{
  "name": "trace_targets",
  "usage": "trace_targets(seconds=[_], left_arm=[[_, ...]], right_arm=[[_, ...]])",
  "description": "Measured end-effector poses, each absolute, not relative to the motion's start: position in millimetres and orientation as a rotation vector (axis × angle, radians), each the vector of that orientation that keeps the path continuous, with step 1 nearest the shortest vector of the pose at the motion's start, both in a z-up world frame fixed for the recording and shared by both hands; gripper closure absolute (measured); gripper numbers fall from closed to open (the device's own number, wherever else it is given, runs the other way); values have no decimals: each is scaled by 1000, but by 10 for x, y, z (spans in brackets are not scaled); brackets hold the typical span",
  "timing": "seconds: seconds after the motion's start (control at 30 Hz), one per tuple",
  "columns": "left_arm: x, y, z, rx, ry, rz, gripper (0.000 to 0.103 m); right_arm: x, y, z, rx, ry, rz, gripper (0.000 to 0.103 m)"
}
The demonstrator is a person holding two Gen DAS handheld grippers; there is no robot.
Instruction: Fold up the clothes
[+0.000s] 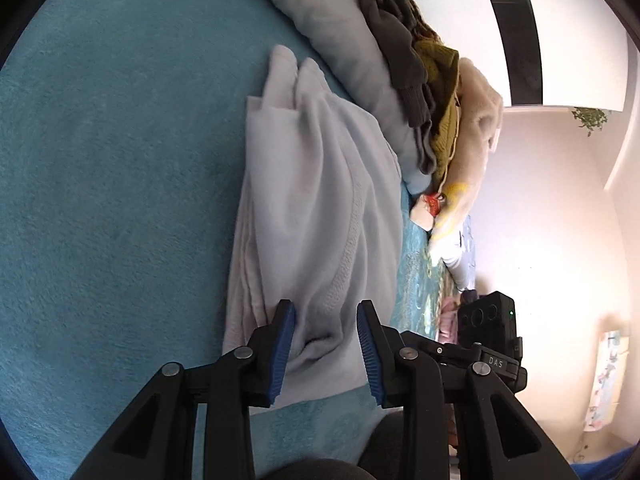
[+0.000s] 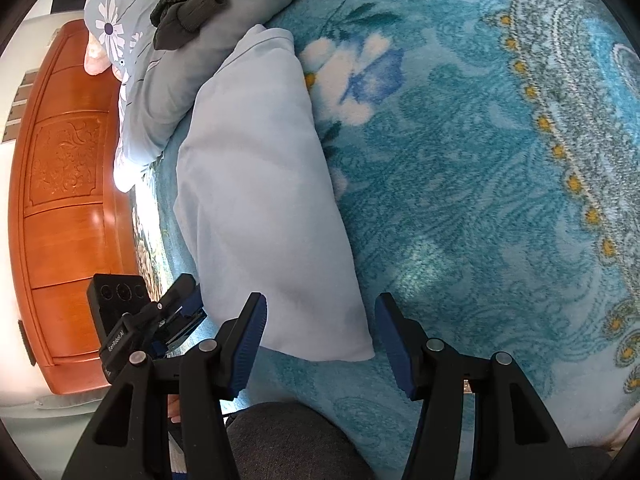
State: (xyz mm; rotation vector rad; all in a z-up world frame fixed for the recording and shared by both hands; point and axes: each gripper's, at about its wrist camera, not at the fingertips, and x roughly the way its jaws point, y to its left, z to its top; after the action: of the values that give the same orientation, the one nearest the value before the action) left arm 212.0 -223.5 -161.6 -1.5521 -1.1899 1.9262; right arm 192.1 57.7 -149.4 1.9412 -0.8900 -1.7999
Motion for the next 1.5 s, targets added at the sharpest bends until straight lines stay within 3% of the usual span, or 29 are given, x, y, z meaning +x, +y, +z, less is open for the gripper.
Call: trace_targets(seconds=[0.1, 0.17, 0.37, 0.53, 0.83, 0.9, 0.97, 1.1, 1.3, 1.5], left_arm=[[2100, -2212, -1551, -1567, -1114, 1975, 75], [2089, -2211, -1524, -1577, -1086, 1993, 91], [2154, -2386, -1452, -1616, -1037, 2154, 103], [2258, -2644, -1551, -1644, -1165, 2163, 103], [2421, -2693, -1430, -1613, -1217, 2164, 102], [2461, -2705, -1433, -1610, -1235, 2165, 102], [2504, -2721, -1427, -1607, -1249, 2169, 101], [2578, -2749, -1409, -1609, -1258, 2171, 101], [2549, -2767, -1330, -1607, -1219, 2181, 97], [2123, -2597, -1270, -1586, -1147, 2167, 81]], right_arm=[[1936, 596, -1519, 1946, -902, -1798, 45], [1944, 595, -1525, 1947, -906, -1795, 45], [1948, 593, -1510, 1935, -904, -1794, 45], [1919, 535, -1562, 1940, -894, -1783, 45], [1957, 469, -1600, 1918, -858, -1779, 46], [1995, 437, -1591, 1902, -847, -1759, 60], [2007, 416, -1590, 1913, -815, -1781, 91], [1968, 449, -1495, 1925, -755, -1808, 96], [1526, 695, -1120, 1917, -409, -1882, 97], [883, 1216, -835, 1947, -80, -2023, 98]])
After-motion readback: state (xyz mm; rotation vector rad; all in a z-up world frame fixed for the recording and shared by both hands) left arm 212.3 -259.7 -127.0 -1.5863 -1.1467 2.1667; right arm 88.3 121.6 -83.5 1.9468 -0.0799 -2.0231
